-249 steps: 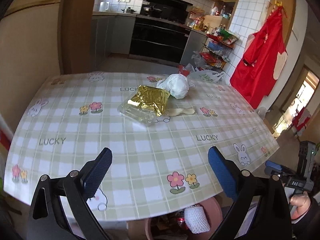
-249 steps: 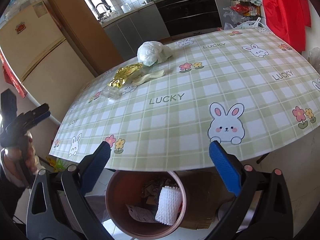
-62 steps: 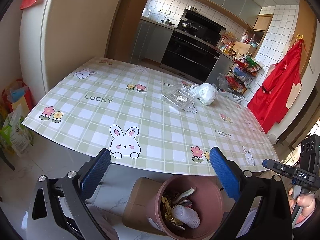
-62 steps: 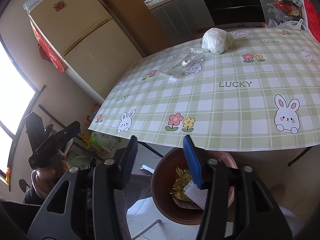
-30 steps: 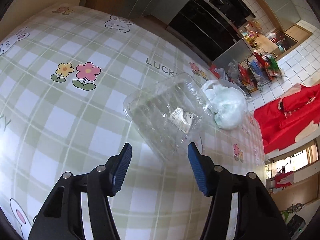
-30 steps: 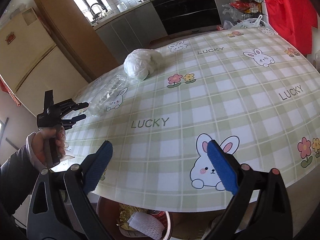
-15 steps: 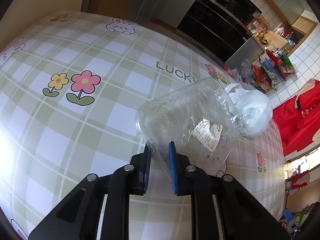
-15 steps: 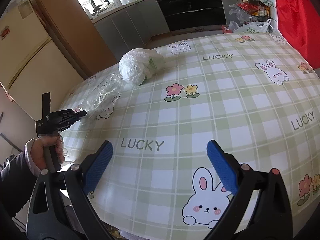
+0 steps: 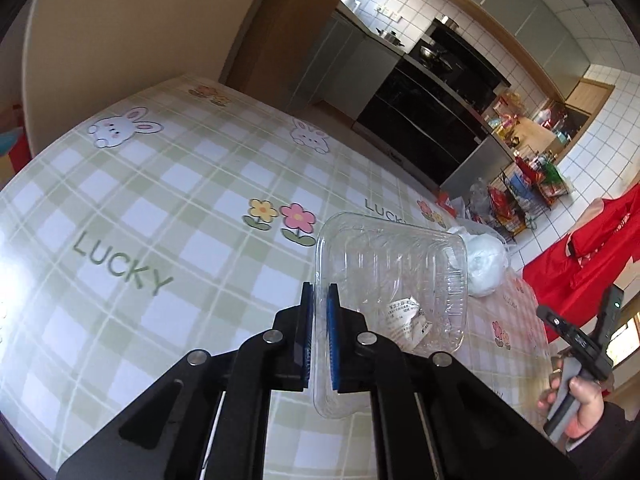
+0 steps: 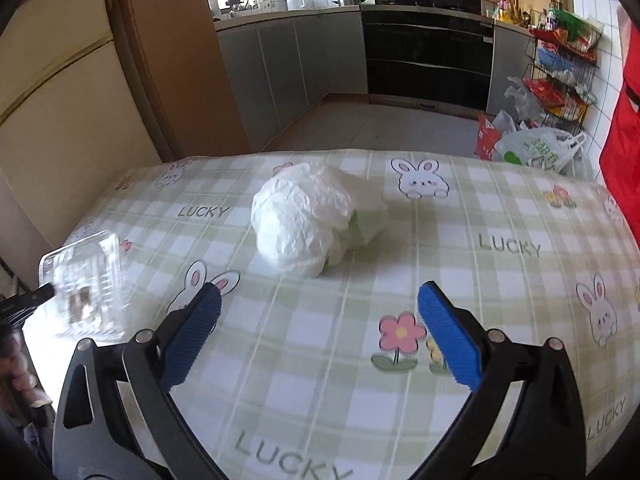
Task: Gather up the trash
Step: 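Grasp the clear plastic tray with the left tool while the right tool grasps the white plastic bag, then drop the white bag and the clear tray into the bucket with both tools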
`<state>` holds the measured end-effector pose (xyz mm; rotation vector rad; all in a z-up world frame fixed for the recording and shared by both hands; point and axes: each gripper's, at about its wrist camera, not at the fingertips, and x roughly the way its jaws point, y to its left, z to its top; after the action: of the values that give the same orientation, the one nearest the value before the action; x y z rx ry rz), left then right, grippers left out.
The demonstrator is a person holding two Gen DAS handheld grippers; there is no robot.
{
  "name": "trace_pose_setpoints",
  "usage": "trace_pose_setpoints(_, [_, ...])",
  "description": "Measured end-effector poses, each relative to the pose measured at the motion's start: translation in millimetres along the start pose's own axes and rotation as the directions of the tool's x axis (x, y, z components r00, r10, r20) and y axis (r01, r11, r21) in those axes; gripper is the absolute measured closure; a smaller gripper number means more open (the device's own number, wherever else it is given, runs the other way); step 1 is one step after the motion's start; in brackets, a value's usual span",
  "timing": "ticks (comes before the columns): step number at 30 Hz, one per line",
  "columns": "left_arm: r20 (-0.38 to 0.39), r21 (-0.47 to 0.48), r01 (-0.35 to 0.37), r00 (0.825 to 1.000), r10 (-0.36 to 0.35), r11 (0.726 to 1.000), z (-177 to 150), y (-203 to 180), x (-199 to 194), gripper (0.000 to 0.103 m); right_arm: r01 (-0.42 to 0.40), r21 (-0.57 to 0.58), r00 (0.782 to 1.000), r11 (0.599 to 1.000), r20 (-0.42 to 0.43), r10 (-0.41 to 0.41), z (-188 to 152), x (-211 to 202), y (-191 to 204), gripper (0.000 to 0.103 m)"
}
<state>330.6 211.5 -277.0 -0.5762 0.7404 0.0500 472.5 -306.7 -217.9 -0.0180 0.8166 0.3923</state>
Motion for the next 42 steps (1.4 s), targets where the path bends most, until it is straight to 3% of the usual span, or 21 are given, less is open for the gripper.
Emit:
trace_pose_setpoints(5, [0.041,-0.053,-0.026,0.999,0.029,0.998,-10.7,28.9,-34.4,0.096,0.02,-0.05,0.999,0.999,-0.046,-0.022,34.9,58.9,18.0,0.006])
trace_pose_setpoints(8, [0.058,-0.039,-0.031,0.998,0.034,0.999,-12.8,33.2,-44.6,0.096,0.049,-0.014,0.997,0.999,-0.059,-0.05,51.9,84.7,21.2,0.006])
trace_pose_setpoints(12, [0.078,-0.014,-0.015,0.997,0.016,1.0,-10.9,29.6,-51.2,0.096,0.13,-0.056,0.976,0.99,-0.167,-0.138,51.6,116.3,24.7,0.006])
trace_pose_setpoints(14, [0.091,-0.015,0.004,0.996,-0.003,1.0,-10.1,26.8,-53.1,0.096,0.127,-0.086,0.976,0.988,-0.167,-0.14,46.5,119.6,24.7,0.008])
trace_pose_setpoints(15, [0.099,-0.014,0.009,0.995,-0.008,1.0,-10.5,24.5,-54.4,0.096,0.125,-0.086,0.978,0.988,-0.158,-0.137,45.0,118.4,24.2,0.029])
trace_pose_setpoints(16, [0.104,-0.014,0.012,0.994,-0.011,1.0,-11.2,22.8,-55.8,0.096,0.11,-0.079,0.978,0.991,-0.166,-0.122,43.4,117.7,22.1,0.043])
trace_pose_setpoints(18, [0.104,-0.023,0.021,0.994,-0.019,1.0,-12.9,19.8,-56.6,0.096,0.096,-0.062,0.975,0.993,-0.195,-0.106,39.7,116.2,19.3,0.05])
trace_pose_setpoints(22, [0.101,-0.036,0.029,0.995,-0.025,0.999,-16.0,16.4,-60.8,0.096,0.039,-0.1,0.986,0.994,-0.156,-0.055,33.0,88.1,28.4,0.056])
trace_pose_setpoints(32, [0.107,-0.037,0.045,0.993,-0.041,0.998,-34.4,0.1,-104.1,0.096,-0.072,-0.128,0.995,0.989,-0.074,0.063,-1.5,-20.8,64.4,0.056])
trace_pose_setpoints(42, [0.133,-0.005,0.064,0.989,-0.063,0.998,-47.3,-18.7,-167.8,0.096,-0.179,-0.114,0.984,0.977,-0.032,0.176,-75.1,-160.1,103.9,0.056])
